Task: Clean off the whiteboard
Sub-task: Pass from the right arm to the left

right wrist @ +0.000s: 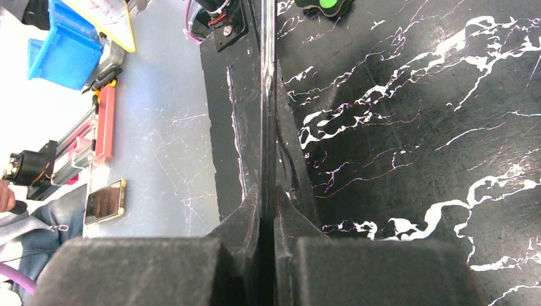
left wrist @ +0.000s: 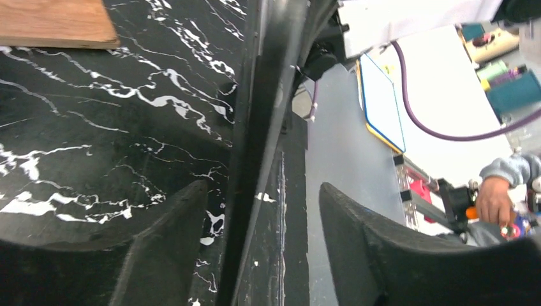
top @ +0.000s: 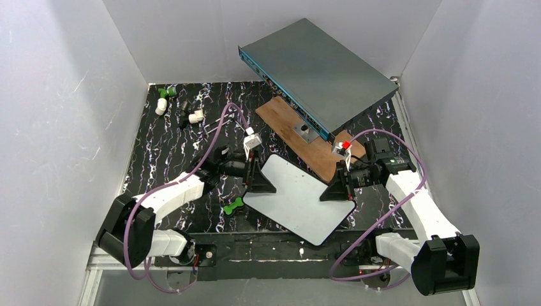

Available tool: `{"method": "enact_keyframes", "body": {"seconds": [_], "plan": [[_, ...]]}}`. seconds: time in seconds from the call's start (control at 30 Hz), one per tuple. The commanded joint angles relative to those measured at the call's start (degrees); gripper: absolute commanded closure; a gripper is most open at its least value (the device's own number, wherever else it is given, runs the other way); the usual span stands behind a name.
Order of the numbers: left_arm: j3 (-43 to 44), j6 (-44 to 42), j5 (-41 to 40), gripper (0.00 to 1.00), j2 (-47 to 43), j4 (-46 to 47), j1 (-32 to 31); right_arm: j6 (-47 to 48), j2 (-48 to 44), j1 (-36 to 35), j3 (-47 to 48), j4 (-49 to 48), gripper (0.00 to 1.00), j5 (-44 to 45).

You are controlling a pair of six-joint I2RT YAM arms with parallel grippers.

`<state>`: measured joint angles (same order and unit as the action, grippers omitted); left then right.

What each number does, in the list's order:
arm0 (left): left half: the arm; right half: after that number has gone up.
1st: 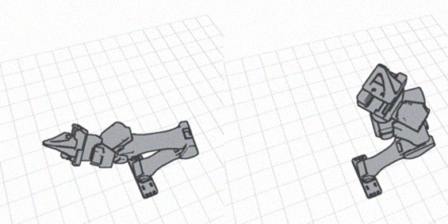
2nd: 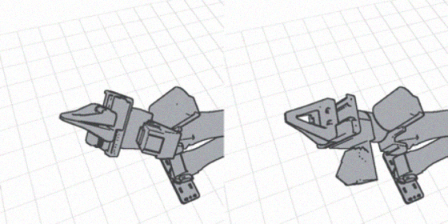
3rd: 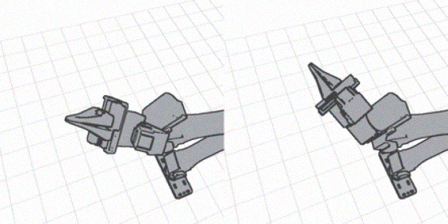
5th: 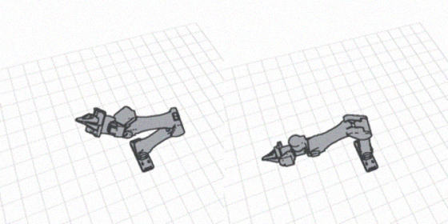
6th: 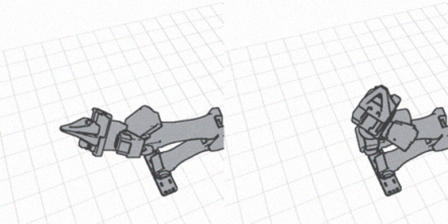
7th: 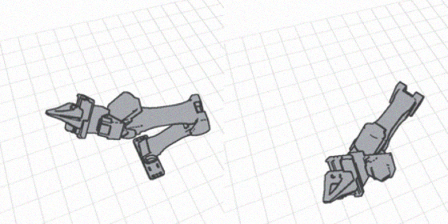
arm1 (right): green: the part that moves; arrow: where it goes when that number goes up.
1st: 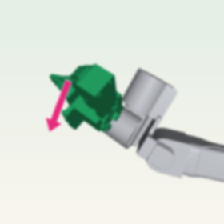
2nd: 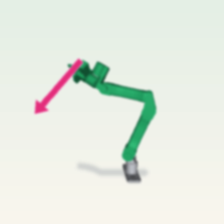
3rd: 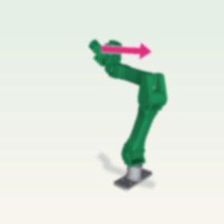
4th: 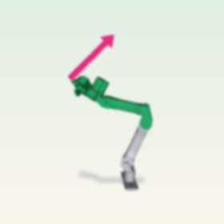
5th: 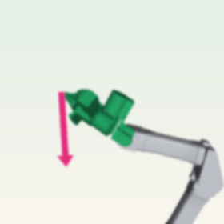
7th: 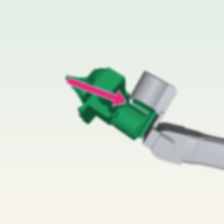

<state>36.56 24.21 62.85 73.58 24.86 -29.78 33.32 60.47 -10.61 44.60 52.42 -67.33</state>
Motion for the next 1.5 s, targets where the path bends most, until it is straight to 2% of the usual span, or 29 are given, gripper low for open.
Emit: {"method": "enact_keyframes", "body": {"seconds": [0.0,0.03,0.1,0.13,0.27,0.3,0.37,0.43,0.5,0.57,0.63,0.67,0.73,0.83,0.87,0.9,0.97,1.0,1.23,1.33,1.47], "plan": [[0.25,-3.86,3.61,0.43,-2.20,-0.04,-1.49,-0.86,-0.53,-0.55,3.16,-2.48,0.99,-6.29],[0.41,-4.02,3.60,0.48,-2.37,-0.26,-1.51,-1.01,-0.55,-0.55,3.02,-2.73,0.99,-6.26],[0.86,-4.74,3.36,0.89,-2.31,-1.58,-1.51,-1.14,-0.53,-0.54,2.99,-2.79,0.99,-6.04],[1.16,-5.54,2.47,1.00,-2.50,-2.92,-1.51,-1.15,-0.53,-0.55,3.02,-2.77,0.99,-5.98],[1.07,-6.60,-0.19,1.00,-4.37,-4.64,-1.51,-1.29,-0.78,-0.55,2.92,-2.77,0.99,-5.91],[1.15,-6.24,-0.15,0.94,-4.65,-4.61,-1.43,-1.21,-0.85,-0.55,2.81,-2.77,0.99,-6.02],[1.57,-5.62,-0.17,0.72,-4.91,-5.14,-1.42,-1.21,-0.88,-0.51,2.86,-2.78,0.99,-6.24],[1.77,-4.77,0.44,0.66,-5.04,-4.87,-1.43,-1.10,-0.88,-0.53,2.83,-2.77,0.99,-6.47],[1.69,-4.40,0.74,0.63,-5.21,-4.51,-1.38,-1.07,-0.88,-0.49,2.80,-2.74,0.99,-6.61],[1.58,-3.74,1.30,0.65,-5.17,-3.59,-1.42,-0.88,-0.97,-0.53,2.81,-2.60,0.99,-6.71],[1.61,-3.18,1.98,0.71,-4.66,-2.88,-1.42,-0.83,-0.90,-0.48,2.83,-2.62,0.99,-6.70],[1.84,-3.08,2.31,0.78,-4.48,-2.80,-1.42,-0.88,-0.88,-0.46,2.80,-2.58,0.99,-6.68],[1.98,-3.15,2.44,1.00,-4.28,-2.60,-1.42,-0.86,-0.81,-0.55,2.85,-2.59,0.99,-6.68],[0.96,-2.46,0.49,1.00,-6.16,-1.17,-1.42,-1.09,-0.79,-0.51,2.86,-2.60,0.99,-6.38],[0.58,-2.67,-0.80,1.00,-7.54,-1.25,-1.42,-1.15,-0.79,-0.48,2.97,-2.60,0.90,-6.10],[0.50,-3.31,-2.43,1.00,-9.79,-3.02,-1.23,-1.28,-0.86,-0.42,3.12,-2.53,0.75,-5.72],[0.57,-4.97,-5.45,1.00,-13.55,-7.78,-0.28,-1.26,-1.20,-0.33,3.57,-2.07,0.51,-5.01],[0.18,-5.15,-6.23,1.00,-15.56,-9.29,0.26,-1.15,-1.58,-0.15,3.78,-1.51,0.44,-4.72],[-1.09,-5.86,-15.13,1.00,-28.46,-23.80,2.35,-0.53,-4.35,2.82,4.97,0.17,0.34,-4.57],[-0.69,-7.29,-24.40,1.00,-34.65,-33.57,2.65,-0.71,-5.57,6.43,5.43,0.82,0.32,-4.23],[0.32,-8.58,-36.78,1.00,-43.36,-41.61,3.05,-1.32,-7.90,12.24,5.39,0.61,0.29,-4.56]]}}
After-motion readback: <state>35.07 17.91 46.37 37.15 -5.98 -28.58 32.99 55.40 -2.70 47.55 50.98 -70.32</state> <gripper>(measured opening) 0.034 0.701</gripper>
